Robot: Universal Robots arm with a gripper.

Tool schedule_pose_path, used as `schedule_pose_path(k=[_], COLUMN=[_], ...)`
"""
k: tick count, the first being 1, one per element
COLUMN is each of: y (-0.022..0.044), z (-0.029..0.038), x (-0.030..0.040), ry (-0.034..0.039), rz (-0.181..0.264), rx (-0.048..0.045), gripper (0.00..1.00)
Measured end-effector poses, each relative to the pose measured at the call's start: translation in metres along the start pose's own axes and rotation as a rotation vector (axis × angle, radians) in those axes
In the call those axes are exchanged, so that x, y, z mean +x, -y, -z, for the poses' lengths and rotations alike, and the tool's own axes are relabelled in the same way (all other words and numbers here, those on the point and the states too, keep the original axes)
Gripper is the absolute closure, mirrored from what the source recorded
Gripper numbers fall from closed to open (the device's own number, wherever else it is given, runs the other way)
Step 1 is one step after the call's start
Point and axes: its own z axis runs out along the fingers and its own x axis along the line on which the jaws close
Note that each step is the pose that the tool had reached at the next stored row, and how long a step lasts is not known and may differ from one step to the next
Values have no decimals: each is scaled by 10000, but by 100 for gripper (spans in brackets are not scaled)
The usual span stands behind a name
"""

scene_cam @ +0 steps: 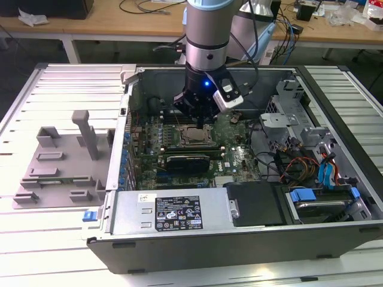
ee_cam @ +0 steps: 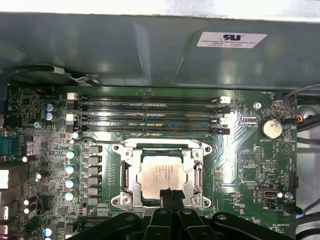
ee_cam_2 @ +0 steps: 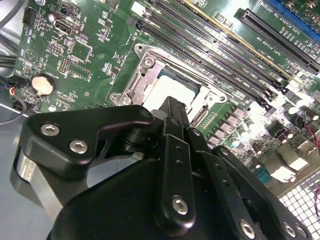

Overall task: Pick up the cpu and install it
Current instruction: 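Install the first cpu locking lever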

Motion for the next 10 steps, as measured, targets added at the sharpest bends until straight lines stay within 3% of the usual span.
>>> schedule_pose_path(k=[1, 4, 10], y=[0, -6, -11], z=[3, 175, 324], x=[0, -4, -7], ry=[-2, -1, -1], rz=[0, 0, 0], rx=[3, 4, 3], gripper=[89, 89, 89])
